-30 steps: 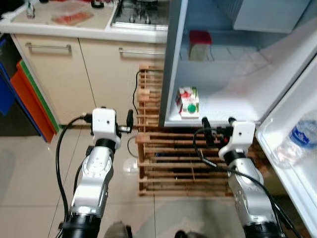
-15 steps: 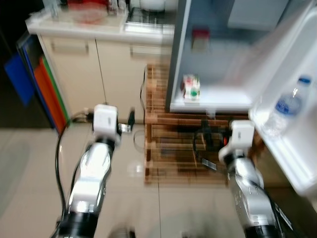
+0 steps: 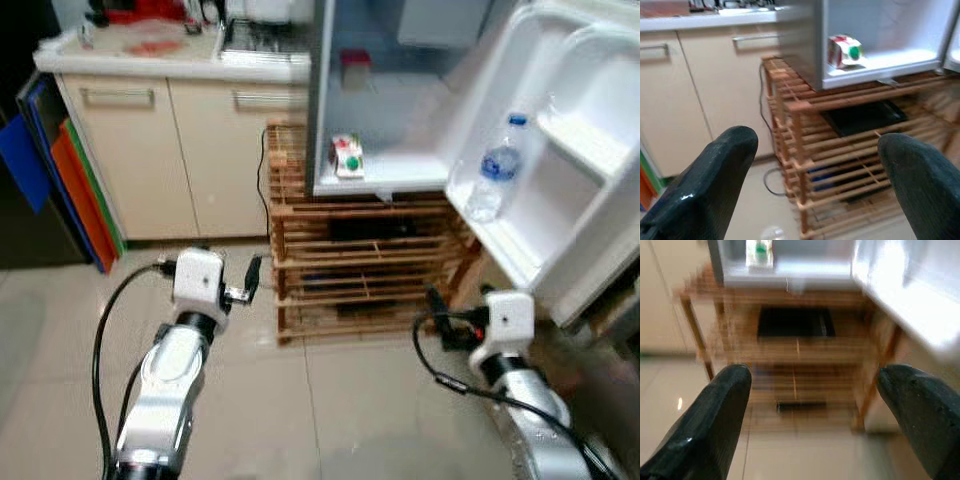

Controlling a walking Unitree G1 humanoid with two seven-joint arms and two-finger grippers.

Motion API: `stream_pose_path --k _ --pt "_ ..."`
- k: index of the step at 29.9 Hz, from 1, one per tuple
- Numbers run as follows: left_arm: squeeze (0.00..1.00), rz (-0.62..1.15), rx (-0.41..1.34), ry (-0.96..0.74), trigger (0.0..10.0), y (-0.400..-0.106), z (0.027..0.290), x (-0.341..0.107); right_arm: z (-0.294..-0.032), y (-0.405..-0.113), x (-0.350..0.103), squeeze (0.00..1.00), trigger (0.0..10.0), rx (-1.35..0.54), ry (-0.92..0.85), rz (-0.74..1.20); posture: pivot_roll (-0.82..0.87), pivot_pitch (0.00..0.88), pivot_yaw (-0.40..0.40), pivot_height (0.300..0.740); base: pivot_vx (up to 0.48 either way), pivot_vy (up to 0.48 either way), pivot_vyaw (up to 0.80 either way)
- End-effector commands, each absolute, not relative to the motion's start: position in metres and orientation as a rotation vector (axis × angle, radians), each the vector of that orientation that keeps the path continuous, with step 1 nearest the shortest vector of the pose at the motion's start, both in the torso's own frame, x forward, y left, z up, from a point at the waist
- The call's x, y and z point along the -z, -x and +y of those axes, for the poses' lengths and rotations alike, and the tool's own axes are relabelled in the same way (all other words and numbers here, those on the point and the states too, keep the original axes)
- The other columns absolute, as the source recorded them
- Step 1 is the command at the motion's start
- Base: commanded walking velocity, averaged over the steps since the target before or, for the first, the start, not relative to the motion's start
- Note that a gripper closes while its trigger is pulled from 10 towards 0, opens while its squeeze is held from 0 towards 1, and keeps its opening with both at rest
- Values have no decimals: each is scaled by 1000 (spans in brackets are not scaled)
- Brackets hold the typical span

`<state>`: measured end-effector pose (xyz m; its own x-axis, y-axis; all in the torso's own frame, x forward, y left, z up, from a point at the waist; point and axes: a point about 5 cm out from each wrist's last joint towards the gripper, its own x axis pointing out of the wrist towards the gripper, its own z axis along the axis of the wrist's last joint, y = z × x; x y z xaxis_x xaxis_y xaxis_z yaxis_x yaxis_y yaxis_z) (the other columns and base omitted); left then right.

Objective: Restocking fridge

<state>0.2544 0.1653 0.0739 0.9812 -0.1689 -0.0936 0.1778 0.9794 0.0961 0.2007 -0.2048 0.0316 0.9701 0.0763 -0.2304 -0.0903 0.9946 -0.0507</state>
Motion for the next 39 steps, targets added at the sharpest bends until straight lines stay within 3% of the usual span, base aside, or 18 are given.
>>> stream_pose_path --k 1,7,18,29,35,37,39 --pt "0 60 198 -93 10000 -256 161 -79 -211 -204 -43 0 10000 -78 70 177 -19 0 -29 740 0 0 0" --pt "0 32 147 -54 10000 -273 153 -86 -210 -205 -40 0 10000 -67 66 180 -57 0 -15 740 0 -400 0" --pt "0 39 195 -50 10000 -260 146 -81 -209 -213 -42 0 10000 -50 35 169 -46 0 -17 740 0 -480 0" --pt "0 23 193 -40 10000 -276 144 -87 -209 -220 -45 0 10000 -45 40 149 -54 0 -3 740 0 -479 0" --pt "0 26 133 -24 10000 -285 152 -88 -218 -237 -52 0 10000 38 71 119 -57 0 1 740 194 -274 0" --pt "0 26 127 -6 10000 -288 152 -88 -230 -263 -71 0 10000 135 89 67 -56 0 2 740 0 0 0" --pt "0 24 129 -5 10000 -288 152 -88 -232 -269 -76 0 10000 154 92 52 -55 0 2 740 0 0 0"
